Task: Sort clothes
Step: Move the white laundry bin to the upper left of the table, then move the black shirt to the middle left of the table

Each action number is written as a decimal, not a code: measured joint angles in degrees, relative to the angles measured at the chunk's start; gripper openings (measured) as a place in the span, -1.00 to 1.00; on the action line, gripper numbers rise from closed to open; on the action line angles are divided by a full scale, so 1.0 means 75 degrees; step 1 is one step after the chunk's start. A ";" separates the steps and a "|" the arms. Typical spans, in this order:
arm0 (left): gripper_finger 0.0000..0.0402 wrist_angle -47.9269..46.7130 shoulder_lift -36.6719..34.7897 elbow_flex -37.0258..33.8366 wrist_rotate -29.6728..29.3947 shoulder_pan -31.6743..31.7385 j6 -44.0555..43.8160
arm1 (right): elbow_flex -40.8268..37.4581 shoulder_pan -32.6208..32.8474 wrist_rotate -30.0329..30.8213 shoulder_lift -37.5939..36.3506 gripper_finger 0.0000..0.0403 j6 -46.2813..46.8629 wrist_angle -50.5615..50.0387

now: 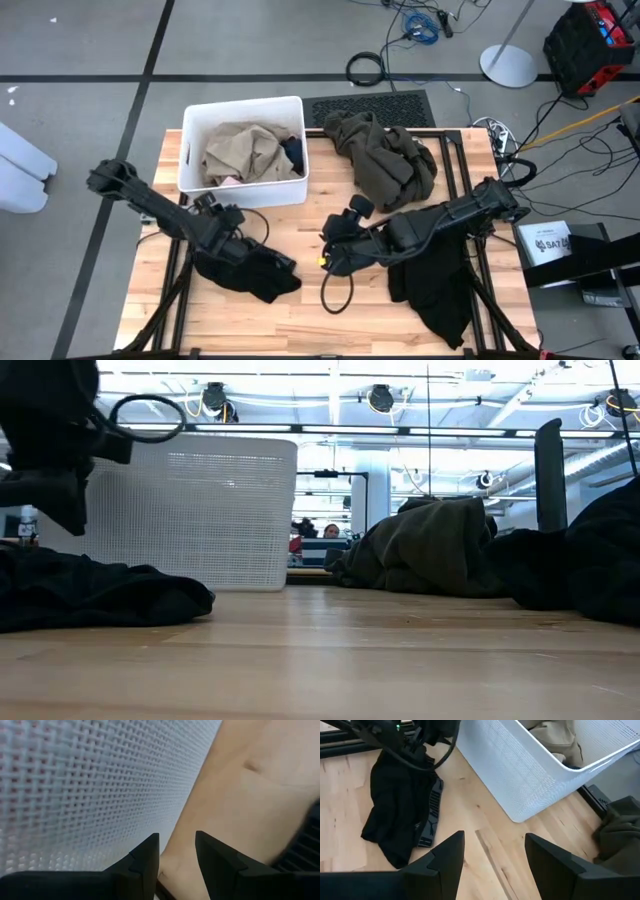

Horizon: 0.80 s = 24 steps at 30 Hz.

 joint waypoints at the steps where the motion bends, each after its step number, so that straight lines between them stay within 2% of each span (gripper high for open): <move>1: -0.32 -0.0017 -0.0004 0.0000 0.0000 0.0125 0.0016 | 0.0000 0.0010 -0.0002 0.0000 -0.03 0.0001 -0.0041; 5: -0.32 -0.0029 -0.0019 -0.0003 -0.0013 0.0674 0.0037 | 0.0000 0.0019 -0.0060 0.0000 -0.03 0.0074 -0.0321; 11: -0.32 0.0236 -0.0059 -0.0003 0.0237 0.1281 0.0473 | 0.0000 0.0034 -0.0441 -0.0064 -0.03 0.1042 -0.1542; 15: -0.32 0.0364 -0.0191 0.0341 0.0806 0.1124 0.0726 | 0.0000 0.0037 -0.0242 -0.0093 -0.03 0.2129 -0.2991; 19: -0.32 0.0441 -0.0410 0.1014 0.1224 0.0771 0.0840 | 0.0000 -0.0025 0.0555 -0.0093 -0.03 0.3510 -0.4501; 22: -0.32 0.1033 -0.0657 0.1617 0.1327 0.0434 0.1460 | -0.0073 -0.0350 0.0790 -0.0237 -0.03 0.3328 -0.4283; 24: -0.32 0.1987 -0.0889 0.1939 0.1653 0.0159 0.2223 | -0.0064 -0.0789 0.0759 -0.0352 -0.03 0.3348 -0.4353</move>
